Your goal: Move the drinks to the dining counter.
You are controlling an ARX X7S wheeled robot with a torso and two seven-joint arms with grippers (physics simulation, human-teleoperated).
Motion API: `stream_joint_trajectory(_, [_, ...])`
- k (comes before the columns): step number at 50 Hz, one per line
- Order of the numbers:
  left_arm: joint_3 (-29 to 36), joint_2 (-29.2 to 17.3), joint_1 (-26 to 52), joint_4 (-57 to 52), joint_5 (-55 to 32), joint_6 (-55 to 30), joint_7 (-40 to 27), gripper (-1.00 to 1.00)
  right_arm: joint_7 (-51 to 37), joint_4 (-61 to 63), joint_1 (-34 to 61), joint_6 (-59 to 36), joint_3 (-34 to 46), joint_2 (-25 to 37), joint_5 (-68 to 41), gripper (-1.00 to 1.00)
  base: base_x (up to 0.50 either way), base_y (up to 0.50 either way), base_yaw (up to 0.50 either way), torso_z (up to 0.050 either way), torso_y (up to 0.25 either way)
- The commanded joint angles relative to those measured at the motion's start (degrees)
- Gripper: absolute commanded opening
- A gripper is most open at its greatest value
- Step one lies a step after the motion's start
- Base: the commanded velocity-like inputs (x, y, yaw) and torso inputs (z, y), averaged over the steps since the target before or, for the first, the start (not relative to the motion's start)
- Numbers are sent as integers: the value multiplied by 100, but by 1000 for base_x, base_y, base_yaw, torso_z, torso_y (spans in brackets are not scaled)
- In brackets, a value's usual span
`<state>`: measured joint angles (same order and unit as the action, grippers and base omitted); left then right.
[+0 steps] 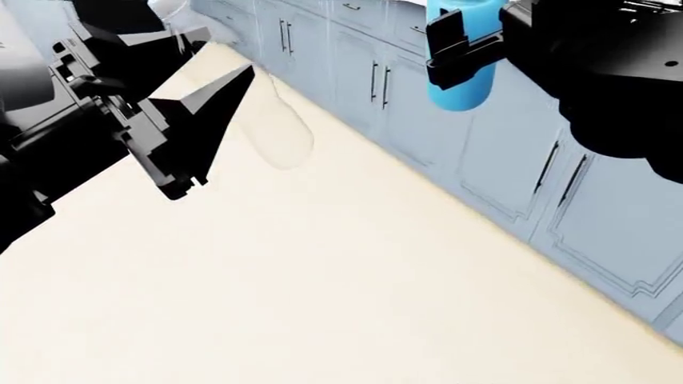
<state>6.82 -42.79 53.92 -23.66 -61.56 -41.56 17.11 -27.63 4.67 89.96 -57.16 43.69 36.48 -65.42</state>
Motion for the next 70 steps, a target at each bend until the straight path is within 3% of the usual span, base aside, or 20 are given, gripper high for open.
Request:
stream_joint_trajectory(1, [-56,4,15,-10,-74,21,-71,-100,85,18,36,-21,-22,6,183,-100,-166,-227,500,0,0])
stream_joint_trajectory(25, [-81,-34,-36,12,-81,76,-49,-100,99,-9,72,40,38,-20,301,-100,-187,-179,438,0,0])
stream_joint_trajectory(70, [-74,-50,-143,32,-70,183,-1,-100,271,84,210,-65,360,-53,523,-100,-40,555,17,0,2])
